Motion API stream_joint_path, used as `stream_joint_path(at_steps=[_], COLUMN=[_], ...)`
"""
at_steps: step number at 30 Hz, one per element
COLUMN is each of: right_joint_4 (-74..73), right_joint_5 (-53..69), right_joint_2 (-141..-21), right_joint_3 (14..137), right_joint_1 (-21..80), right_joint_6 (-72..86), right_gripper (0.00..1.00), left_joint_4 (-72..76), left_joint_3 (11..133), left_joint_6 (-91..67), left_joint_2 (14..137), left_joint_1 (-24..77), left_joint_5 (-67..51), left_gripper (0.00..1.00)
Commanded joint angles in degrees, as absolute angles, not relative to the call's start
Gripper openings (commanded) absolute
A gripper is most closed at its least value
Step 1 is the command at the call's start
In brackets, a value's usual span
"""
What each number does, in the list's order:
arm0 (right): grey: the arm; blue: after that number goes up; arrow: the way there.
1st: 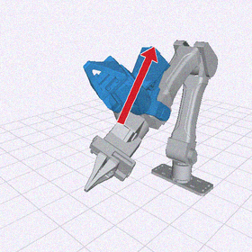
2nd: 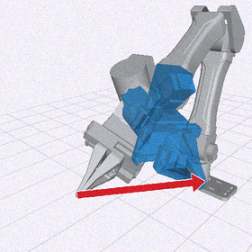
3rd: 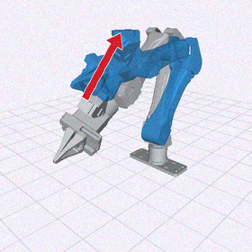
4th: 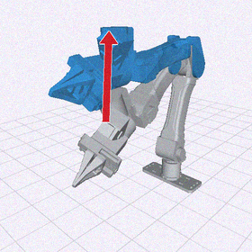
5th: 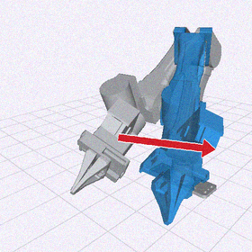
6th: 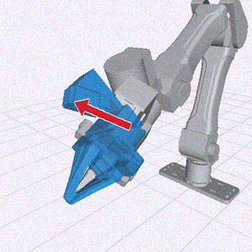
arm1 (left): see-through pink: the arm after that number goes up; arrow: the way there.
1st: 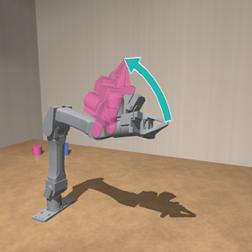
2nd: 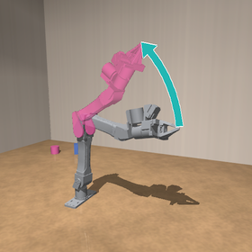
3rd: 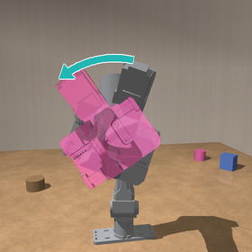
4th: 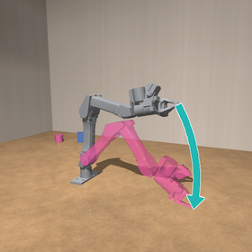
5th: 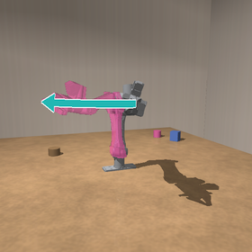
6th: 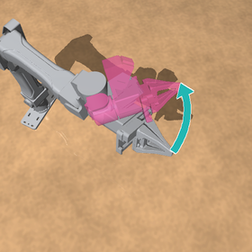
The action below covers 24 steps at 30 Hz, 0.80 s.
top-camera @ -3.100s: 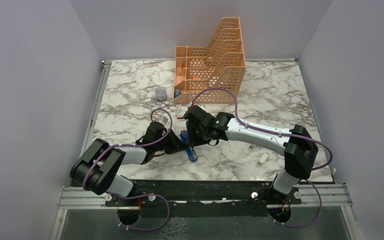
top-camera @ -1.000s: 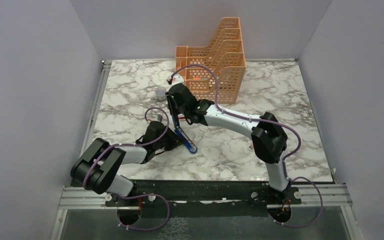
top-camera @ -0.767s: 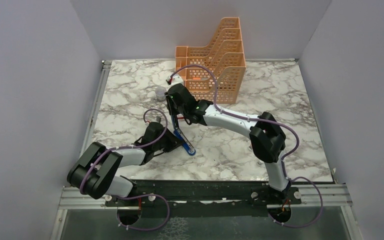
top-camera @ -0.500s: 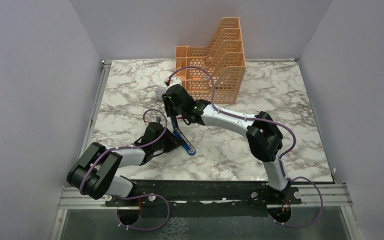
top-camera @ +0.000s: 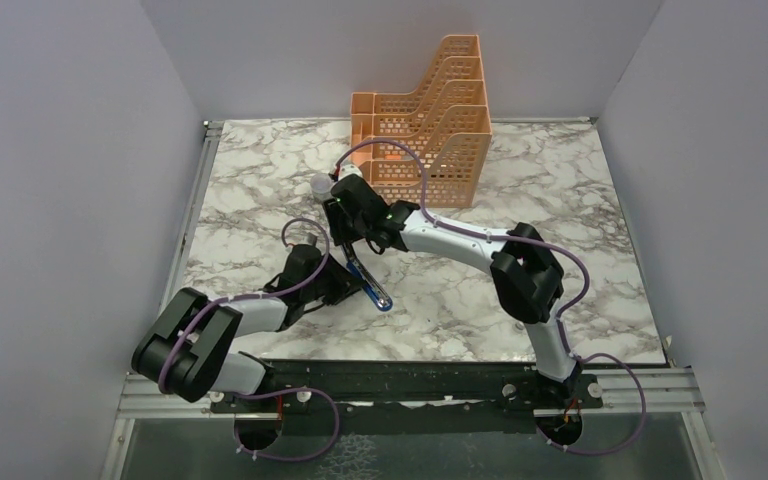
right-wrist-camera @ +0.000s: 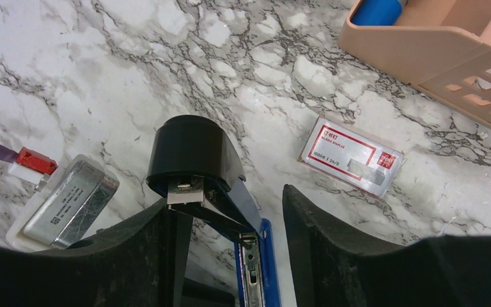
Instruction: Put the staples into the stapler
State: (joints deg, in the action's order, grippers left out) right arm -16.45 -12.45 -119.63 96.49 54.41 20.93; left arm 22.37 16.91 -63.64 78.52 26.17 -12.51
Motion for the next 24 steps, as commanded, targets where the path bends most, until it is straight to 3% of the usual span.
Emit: stream_joint_path(at_steps=[1, 10, 16, 24], right_joint_4=[-18.49, -19.80, -19.58, -18.24], right_joint_5=[-11.81, -11.42, -7.75, -9.89], right_joint_2=[-119.60, -118.30, -114.65, -104.10], right_joint_3=[98.30, 98.80, 97.05, 87.48], right_joint_1=[54.69, 54.71, 54.76, 54.63], right_joint_6=[20.62, 20.49, 19.78, 22.13], right_gripper=[0.58, 0.58, 0.71, 0.73], left_joint_4=[9.50, 7.45, 1.31, -11.04], left_joint_3=[13.89, 14.93, 17.57, 23.21], left_joint_6=[-60.51, -59.22, -57.49, -52.88], left_joint_2=[79.90, 79.44, 74.36, 63.96], left_joint_1=[24.76, 24.17, 24.17, 24.17], left_joint_5=[-8.53, -8.23, -5.28, -0.45], left_gripper=[0.33, 0.36, 0.36, 0.44])
